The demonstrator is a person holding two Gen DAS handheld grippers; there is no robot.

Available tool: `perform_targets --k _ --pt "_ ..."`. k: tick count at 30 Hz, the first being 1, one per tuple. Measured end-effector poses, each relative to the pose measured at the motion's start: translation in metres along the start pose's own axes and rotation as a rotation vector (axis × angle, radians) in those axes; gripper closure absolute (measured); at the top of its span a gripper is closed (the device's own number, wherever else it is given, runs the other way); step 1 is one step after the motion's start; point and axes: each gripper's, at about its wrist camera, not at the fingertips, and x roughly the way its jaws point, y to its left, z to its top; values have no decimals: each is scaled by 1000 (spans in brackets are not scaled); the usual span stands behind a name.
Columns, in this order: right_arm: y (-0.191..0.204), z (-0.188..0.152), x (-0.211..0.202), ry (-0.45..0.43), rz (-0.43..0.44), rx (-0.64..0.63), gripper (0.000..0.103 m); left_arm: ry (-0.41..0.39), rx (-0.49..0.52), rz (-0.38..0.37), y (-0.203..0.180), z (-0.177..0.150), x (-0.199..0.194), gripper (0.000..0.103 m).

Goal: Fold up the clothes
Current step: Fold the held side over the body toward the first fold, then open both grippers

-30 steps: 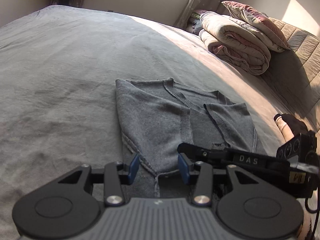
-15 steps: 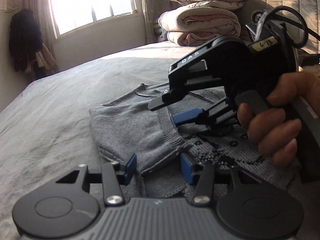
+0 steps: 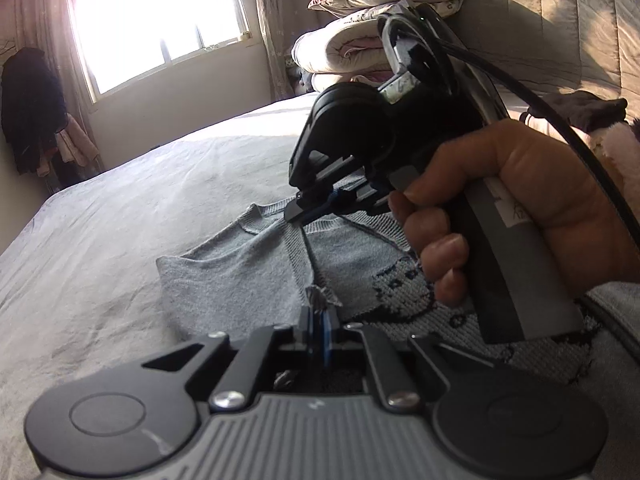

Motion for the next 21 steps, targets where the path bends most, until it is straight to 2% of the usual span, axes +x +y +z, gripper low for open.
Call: perform_targets --k 6,12,21 --pt "8 4 7 -14 -17 -86 98 -7 -63 -35 1 7 5 98" --pt "2 7 9 -30 -56 -110 98 8 -111 -67 -5 11 14 98" --pt "-12 6 2 -70 -125 -126 99 43 -130 -119 -10 13 25 97"
